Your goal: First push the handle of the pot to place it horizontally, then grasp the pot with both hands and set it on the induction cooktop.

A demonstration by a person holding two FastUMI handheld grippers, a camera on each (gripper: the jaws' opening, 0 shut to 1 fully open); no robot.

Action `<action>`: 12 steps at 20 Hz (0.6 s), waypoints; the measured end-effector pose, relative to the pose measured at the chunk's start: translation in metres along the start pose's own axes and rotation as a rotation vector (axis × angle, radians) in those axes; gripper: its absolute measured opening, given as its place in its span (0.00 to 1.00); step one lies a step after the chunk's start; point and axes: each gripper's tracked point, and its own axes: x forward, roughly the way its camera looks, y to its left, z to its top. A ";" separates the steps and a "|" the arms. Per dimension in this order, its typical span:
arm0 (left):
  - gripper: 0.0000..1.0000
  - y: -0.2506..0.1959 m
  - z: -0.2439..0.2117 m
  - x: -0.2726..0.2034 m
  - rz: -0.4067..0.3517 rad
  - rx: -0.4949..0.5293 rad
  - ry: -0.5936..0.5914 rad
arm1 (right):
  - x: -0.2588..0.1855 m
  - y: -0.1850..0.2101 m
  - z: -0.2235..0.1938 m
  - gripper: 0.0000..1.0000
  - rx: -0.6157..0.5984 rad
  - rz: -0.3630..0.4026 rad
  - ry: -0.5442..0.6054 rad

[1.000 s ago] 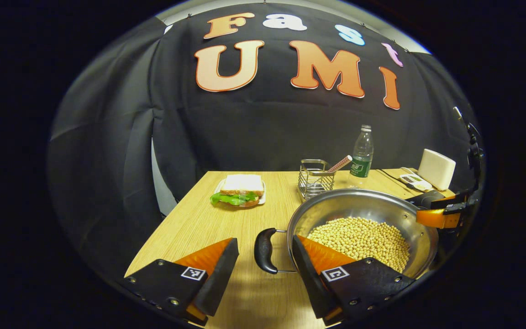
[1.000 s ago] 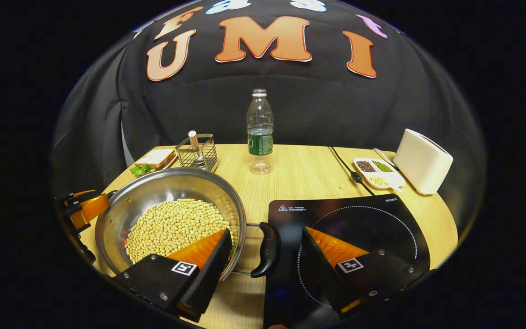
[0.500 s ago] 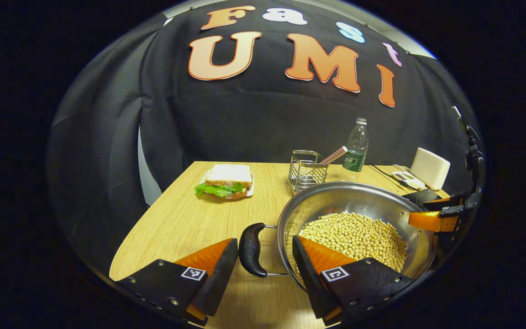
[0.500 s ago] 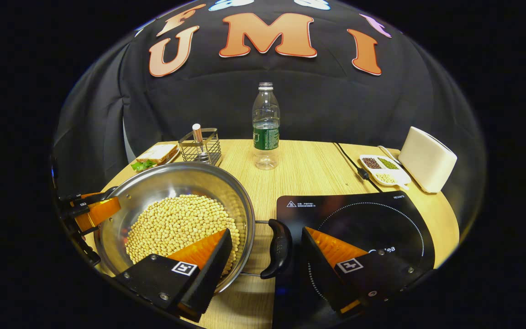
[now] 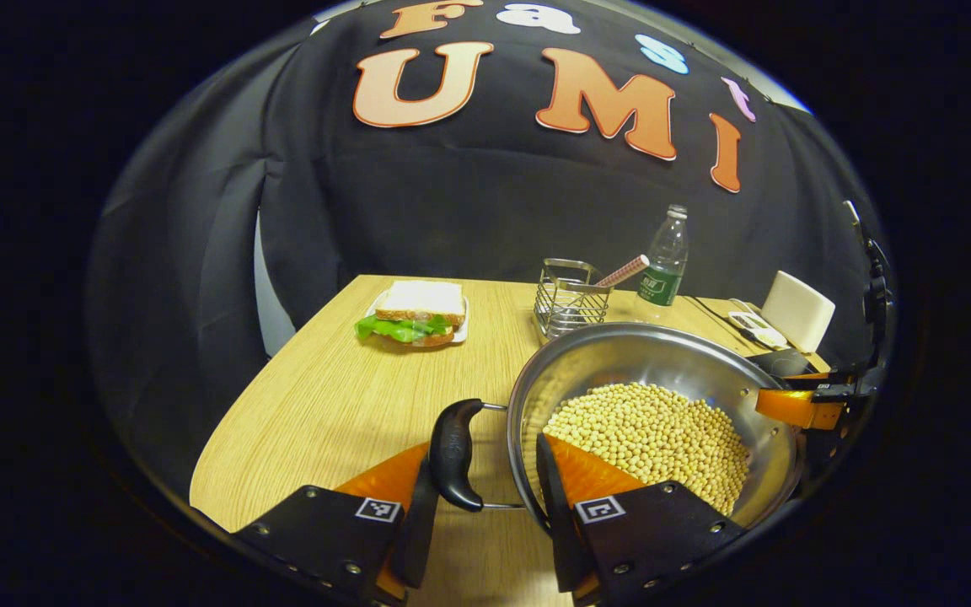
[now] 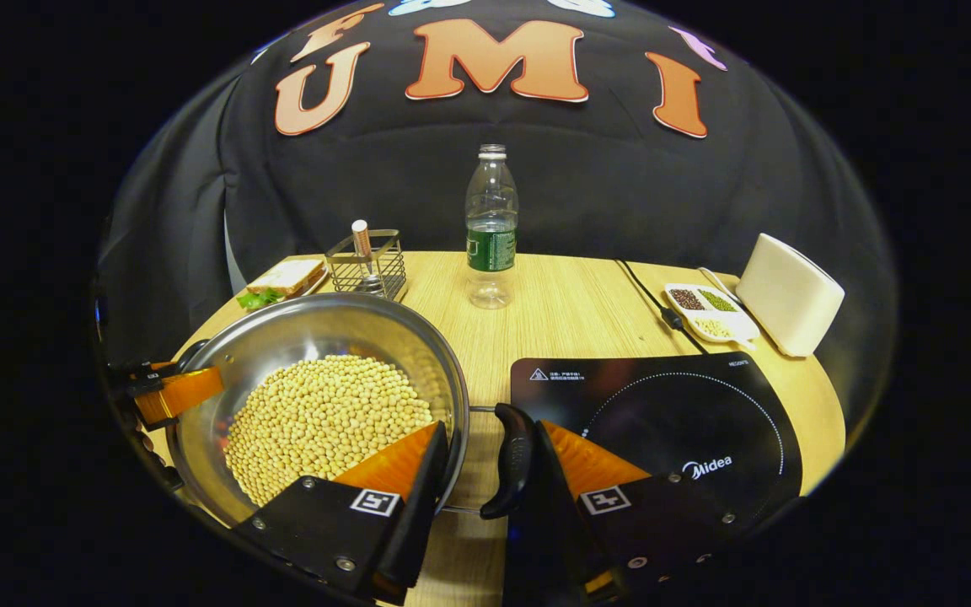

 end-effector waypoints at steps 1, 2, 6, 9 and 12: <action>0.58 0.001 0.001 -0.003 0.008 -0.019 -0.001 | 0.000 0.000 0.000 0.59 0.008 0.004 0.002; 0.57 0.002 0.003 -0.008 0.013 -0.046 -0.012 | -0.002 0.000 -0.001 0.58 0.017 0.011 0.007; 0.51 0.003 0.011 -0.027 0.034 -0.074 -0.040 | -0.020 0.003 0.002 0.53 0.035 0.034 -0.004; 0.51 -0.003 0.014 -0.044 0.037 -0.094 -0.047 | -0.039 -0.003 0.018 0.53 0.037 0.030 -0.062; 0.51 -0.015 0.025 -0.060 0.034 -0.093 -0.073 | -0.059 -0.012 0.025 0.53 0.039 0.029 -0.090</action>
